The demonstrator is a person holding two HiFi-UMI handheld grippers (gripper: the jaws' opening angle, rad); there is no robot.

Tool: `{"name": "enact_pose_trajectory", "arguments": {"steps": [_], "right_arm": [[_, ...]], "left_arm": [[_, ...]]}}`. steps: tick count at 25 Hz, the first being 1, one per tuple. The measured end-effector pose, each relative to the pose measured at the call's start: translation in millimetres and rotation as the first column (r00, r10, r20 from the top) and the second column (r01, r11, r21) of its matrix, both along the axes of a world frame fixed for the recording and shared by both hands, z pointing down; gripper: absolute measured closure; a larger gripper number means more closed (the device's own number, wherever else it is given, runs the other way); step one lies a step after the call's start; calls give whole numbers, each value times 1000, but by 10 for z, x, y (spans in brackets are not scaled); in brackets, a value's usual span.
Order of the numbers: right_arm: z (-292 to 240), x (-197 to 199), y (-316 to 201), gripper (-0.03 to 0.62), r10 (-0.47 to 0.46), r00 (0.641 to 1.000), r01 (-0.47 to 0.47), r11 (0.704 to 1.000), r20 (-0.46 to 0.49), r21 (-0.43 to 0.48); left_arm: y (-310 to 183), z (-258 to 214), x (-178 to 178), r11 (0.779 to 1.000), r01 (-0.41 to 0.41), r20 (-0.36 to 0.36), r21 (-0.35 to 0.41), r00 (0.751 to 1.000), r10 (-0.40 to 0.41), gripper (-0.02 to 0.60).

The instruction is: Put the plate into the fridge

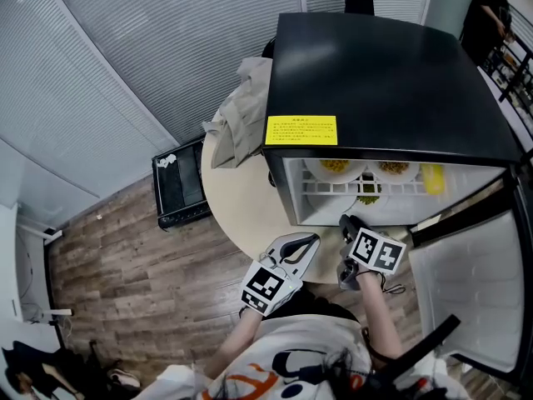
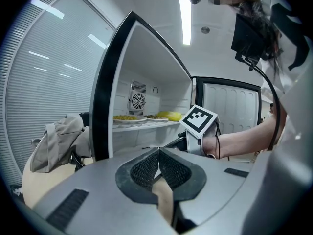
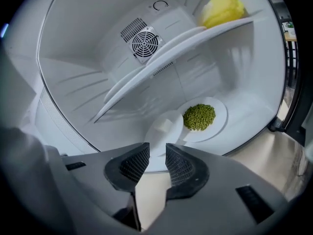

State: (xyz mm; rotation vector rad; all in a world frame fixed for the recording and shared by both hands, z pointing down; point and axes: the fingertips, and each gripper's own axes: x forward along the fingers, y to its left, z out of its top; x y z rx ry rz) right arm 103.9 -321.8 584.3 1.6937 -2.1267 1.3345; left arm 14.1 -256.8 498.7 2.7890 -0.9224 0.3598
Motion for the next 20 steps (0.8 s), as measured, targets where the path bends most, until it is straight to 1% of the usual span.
{"name": "enact_pose_trajectory", "arguments": {"steps": [6, 12, 17, 20], "right_arm": [[-123, 2, 159, 508, -37, 999, 36, 999, 9, 31], [-157, -50, 449, 522, -108, 993, 106, 994, 46, 39], [-150, 2, 668, 523, -162, 987, 161, 986, 14, 47], [-142, 35, 815, 523, -185, 983, 185, 982, 13, 48]], "left_arm": [[121, -14, 57, 1000, 23, 5, 5, 1000, -23, 569], [317, -26, 111, 998, 64, 8, 3, 998, -64, 569], [508, 52, 154, 993, 118, 0, -18, 993, -118, 569], [643, 87, 196, 990, 142, -3, -25, 990, -142, 570]]}}
